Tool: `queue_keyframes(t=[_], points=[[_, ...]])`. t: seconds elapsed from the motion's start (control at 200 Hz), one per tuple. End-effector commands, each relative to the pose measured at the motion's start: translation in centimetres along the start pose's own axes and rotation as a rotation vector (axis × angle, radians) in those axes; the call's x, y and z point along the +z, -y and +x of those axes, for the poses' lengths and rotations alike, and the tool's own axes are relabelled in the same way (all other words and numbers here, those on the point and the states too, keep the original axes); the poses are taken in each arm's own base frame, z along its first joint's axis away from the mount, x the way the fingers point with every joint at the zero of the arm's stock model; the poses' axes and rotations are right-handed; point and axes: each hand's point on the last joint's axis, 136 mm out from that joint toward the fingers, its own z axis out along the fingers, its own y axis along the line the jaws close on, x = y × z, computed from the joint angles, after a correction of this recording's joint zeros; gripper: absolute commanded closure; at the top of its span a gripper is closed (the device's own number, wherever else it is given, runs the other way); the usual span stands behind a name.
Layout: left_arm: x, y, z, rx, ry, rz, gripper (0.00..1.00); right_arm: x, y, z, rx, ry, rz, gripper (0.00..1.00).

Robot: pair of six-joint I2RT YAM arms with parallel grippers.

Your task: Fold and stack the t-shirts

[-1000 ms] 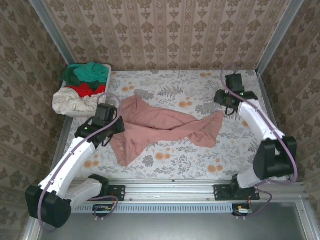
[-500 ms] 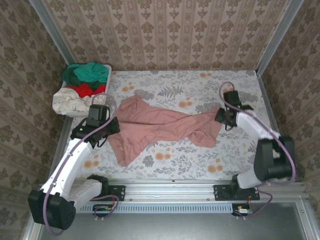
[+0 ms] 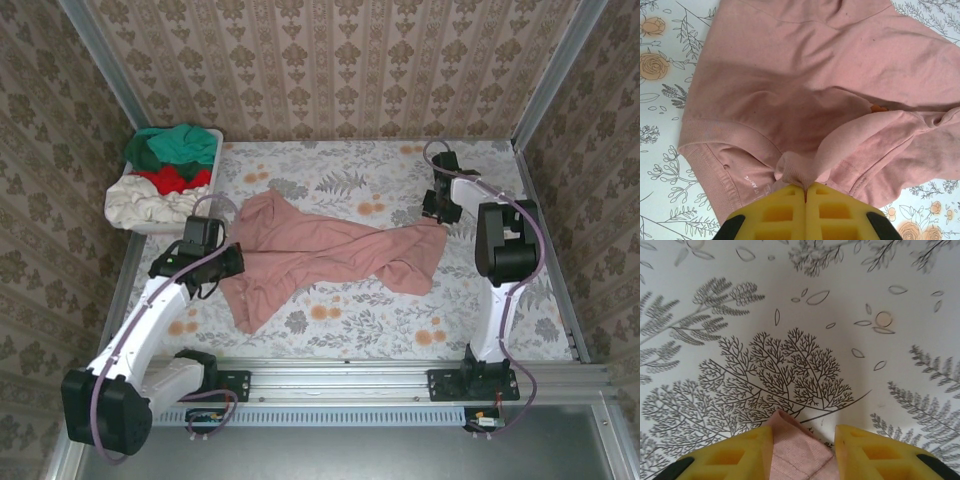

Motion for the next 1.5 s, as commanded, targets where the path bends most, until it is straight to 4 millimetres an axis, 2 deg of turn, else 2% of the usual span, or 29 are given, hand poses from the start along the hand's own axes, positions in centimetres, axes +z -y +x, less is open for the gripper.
queue_keyframes(t=[0.0, 0.15, 0.295, 0.425, 0.5, 0.545, 0.615, 0.75, 0.815, 0.96, 1.02, 1.085, 1.17, 1.185, 1.23, 1.27, 1.335, 1.395, 1.42, 1.435, 1.45, 1.46, 1.495], points=[[0.1, 0.3, -0.4, 0.026, 0.009, 0.019, 1.00, -0.4, -0.3, 0.6, -0.002, -0.039, -0.018, 0.63], [-0.1, 0.3, -0.7, 0.037, 0.015, 0.011, 1.00, -0.2, -1.5, 1.2, 0.011, -0.061, -0.093, 0.61], [-0.4, 0.2, -1.0, 0.043, 0.026, 0.001, 1.00, 0.7, -1.9, 1.4, 0.023, -0.086, -0.111, 0.64], [-0.7, 0.3, -1.2, 0.049, 0.032, 0.003, 1.00, 0.7, -1.6, 1.2, 0.026, -0.083, -0.093, 0.81], [-0.9, 0.4, -1.7, 0.048, 0.039, 0.003, 1.00, -0.2, -1.3, 0.7, 0.024, -0.062, -0.076, 0.94], [-1.2, 0.6, -2.4, 0.042, 0.048, 0.006, 1.00, -1.4, -1.0, 0.2, 0.028, -0.033, -0.068, 1.00], [-1.9, 1.4, -3.9, 0.041, 0.062, 0.027, 1.00, -4.1, -0.8, -1.0, 0.031, 0.041, -0.078, 1.00], [-4.9, 3.2, -7.6, 0.078, 0.137, 0.055, 1.00, -10.2, -0.4, -2.7, 0.013, 0.176, -0.108, 1.00], [-5.6, 3.5, -8.2, 0.091, 0.158, 0.057, 1.00, -11.6, -0.2, -2.6, 0.004, 0.201, -0.119, 1.00], [-6.1, 3.5, -8.6, 0.091, 0.176, 0.055, 1.00, -12.8, -0.5, -1.8, 0.010, 0.211, -0.172, 1.00], [-6.9, 3.8, -8.9, 0.096, 0.172, 0.067, 1.00, -14.8, -0.5, -1.5, 0.007, 0.229, -0.188, 1.00], [-8.3, 4.2, -10.0, 0.105, 0.195, 0.062, 1.00, -18.1, -0.4, -1.0, -0.002, 0.283, -0.208, 1.00], [-10.7, 5.2, -12.5, 0.130, 0.257, 0.071, 1.00, -23.1, 0.1, -0.7, 0.007, 0.395, -0.242, 1.00], [-11.2, 5.5, -13.2, 0.133, 0.274, 0.073, 1.00, -24.7, 0.3, -0.7, 0.010, 0.434, -0.256, 1.00], [-12.2, 6.1, -15.1, 0.141, 0.311, 0.064, 1.00, -27.2, 0.6, -0.8, 0.019, 0.495, -0.267, 1.00], [-12.9, 6.9, -17.0, 0.160, 0.342, 0.071, 1.00, -28.6, 0.6, -1.2, 0.022, 0.538, -0.272, 1.00], [-13.4, 8.5, -21.0, 0.188, 0.393, 0.080, 1.00, -29.4, 0.0, -2.6, 0.023, 0.572, -0.289, 1.00], [-14.2, 10.5, -24.9, 0.228, 0.434, 0.113, 1.00, -29.7, -1.7, -4.3, 0.012, 0.597, -0.327, 1.00], [-13.9, 11.4, -26.7, 0.248, 0.447, 0.127, 1.00, -30.4, -2.7, -4.8, 0.021, 0.617, -0.373, 1.00], [-14.3, 11.8, -27.6, 0.254, 0.462, 0.135, 1.00, -29.8, -3.9, -5.4, 0.014, 0.610, -0.413, 1.00], [-14.7, 12.2, -28.7, 0.255, 0.480, 0.140, 1.00, -30.0, -5.1, -5.7, 0.001, 0.618, -0.470, 1.00], [-13.8, 12.3, -29.2, 0.256, 0.466, 0.139, 1.00, -30.4, -6.0, -5.9, -0.010, 0.625, -0.511, 1.00], [-14.4, 13.4, -31.7, 0.275, 0.504, 0.162, 1.00, -30.9, -8.3, -6.3, -0.039, 0.634, -0.584, 1.00]])
